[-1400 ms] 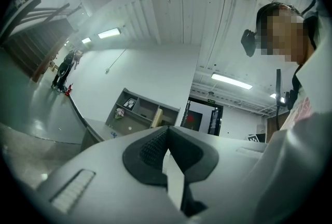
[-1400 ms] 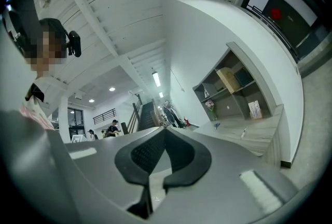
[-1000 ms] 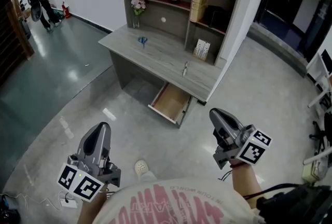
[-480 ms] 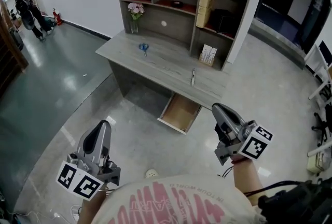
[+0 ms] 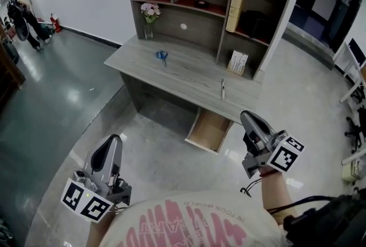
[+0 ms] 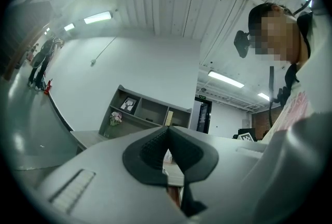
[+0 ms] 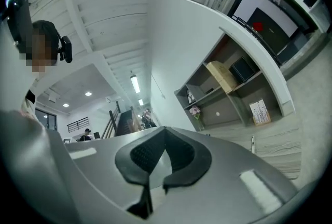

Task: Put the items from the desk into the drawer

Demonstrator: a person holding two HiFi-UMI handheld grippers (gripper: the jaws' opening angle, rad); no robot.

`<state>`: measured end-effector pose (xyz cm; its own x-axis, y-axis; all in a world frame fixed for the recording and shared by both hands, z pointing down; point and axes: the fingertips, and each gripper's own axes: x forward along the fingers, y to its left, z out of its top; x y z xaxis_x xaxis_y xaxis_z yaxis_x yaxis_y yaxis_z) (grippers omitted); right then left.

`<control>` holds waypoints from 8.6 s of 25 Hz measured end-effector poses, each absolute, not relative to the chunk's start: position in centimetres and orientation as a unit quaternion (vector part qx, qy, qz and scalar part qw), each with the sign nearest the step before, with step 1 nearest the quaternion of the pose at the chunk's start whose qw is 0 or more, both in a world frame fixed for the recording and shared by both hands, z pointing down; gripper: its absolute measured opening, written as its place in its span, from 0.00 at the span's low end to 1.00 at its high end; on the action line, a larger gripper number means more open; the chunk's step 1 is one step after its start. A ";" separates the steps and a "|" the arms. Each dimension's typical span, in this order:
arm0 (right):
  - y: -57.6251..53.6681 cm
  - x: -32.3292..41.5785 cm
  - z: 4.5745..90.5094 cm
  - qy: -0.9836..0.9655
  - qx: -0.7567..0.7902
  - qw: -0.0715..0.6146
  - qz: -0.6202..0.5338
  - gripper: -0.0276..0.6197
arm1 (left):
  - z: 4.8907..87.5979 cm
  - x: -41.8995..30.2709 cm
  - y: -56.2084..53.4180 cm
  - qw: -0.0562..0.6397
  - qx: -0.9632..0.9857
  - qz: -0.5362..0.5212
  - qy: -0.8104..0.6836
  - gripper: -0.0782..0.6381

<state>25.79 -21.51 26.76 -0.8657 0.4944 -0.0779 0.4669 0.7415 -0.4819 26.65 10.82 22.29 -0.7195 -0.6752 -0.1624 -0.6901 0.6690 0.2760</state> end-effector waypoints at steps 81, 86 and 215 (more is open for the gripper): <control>-35.0 -2.0 58.8 -0.906 -0.008 0.420 0.061 0.12 | 30.4 -0.8 4.1 -0.121 -0.340 0.119 0.925 0.14; -34.5 -0.8 57.2 -0.913 0.003 0.403 0.058 0.12 | 30.7 -1.3 4.0 -0.124 -0.371 0.123 0.912 0.14; -18.1 7.8 27.6 -0.996 -0.050 0.029 0.068 0.05 | 28.9 -2.6 3.0 -0.108 -0.593 0.105 0.791 0.13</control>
<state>7.76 -18.13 27.56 -0.9932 0.1041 0.0515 0.0961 0.9857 -0.1386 -2.56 2.99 28.86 -0.2728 -0.9609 0.0468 -0.9154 0.2743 0.2945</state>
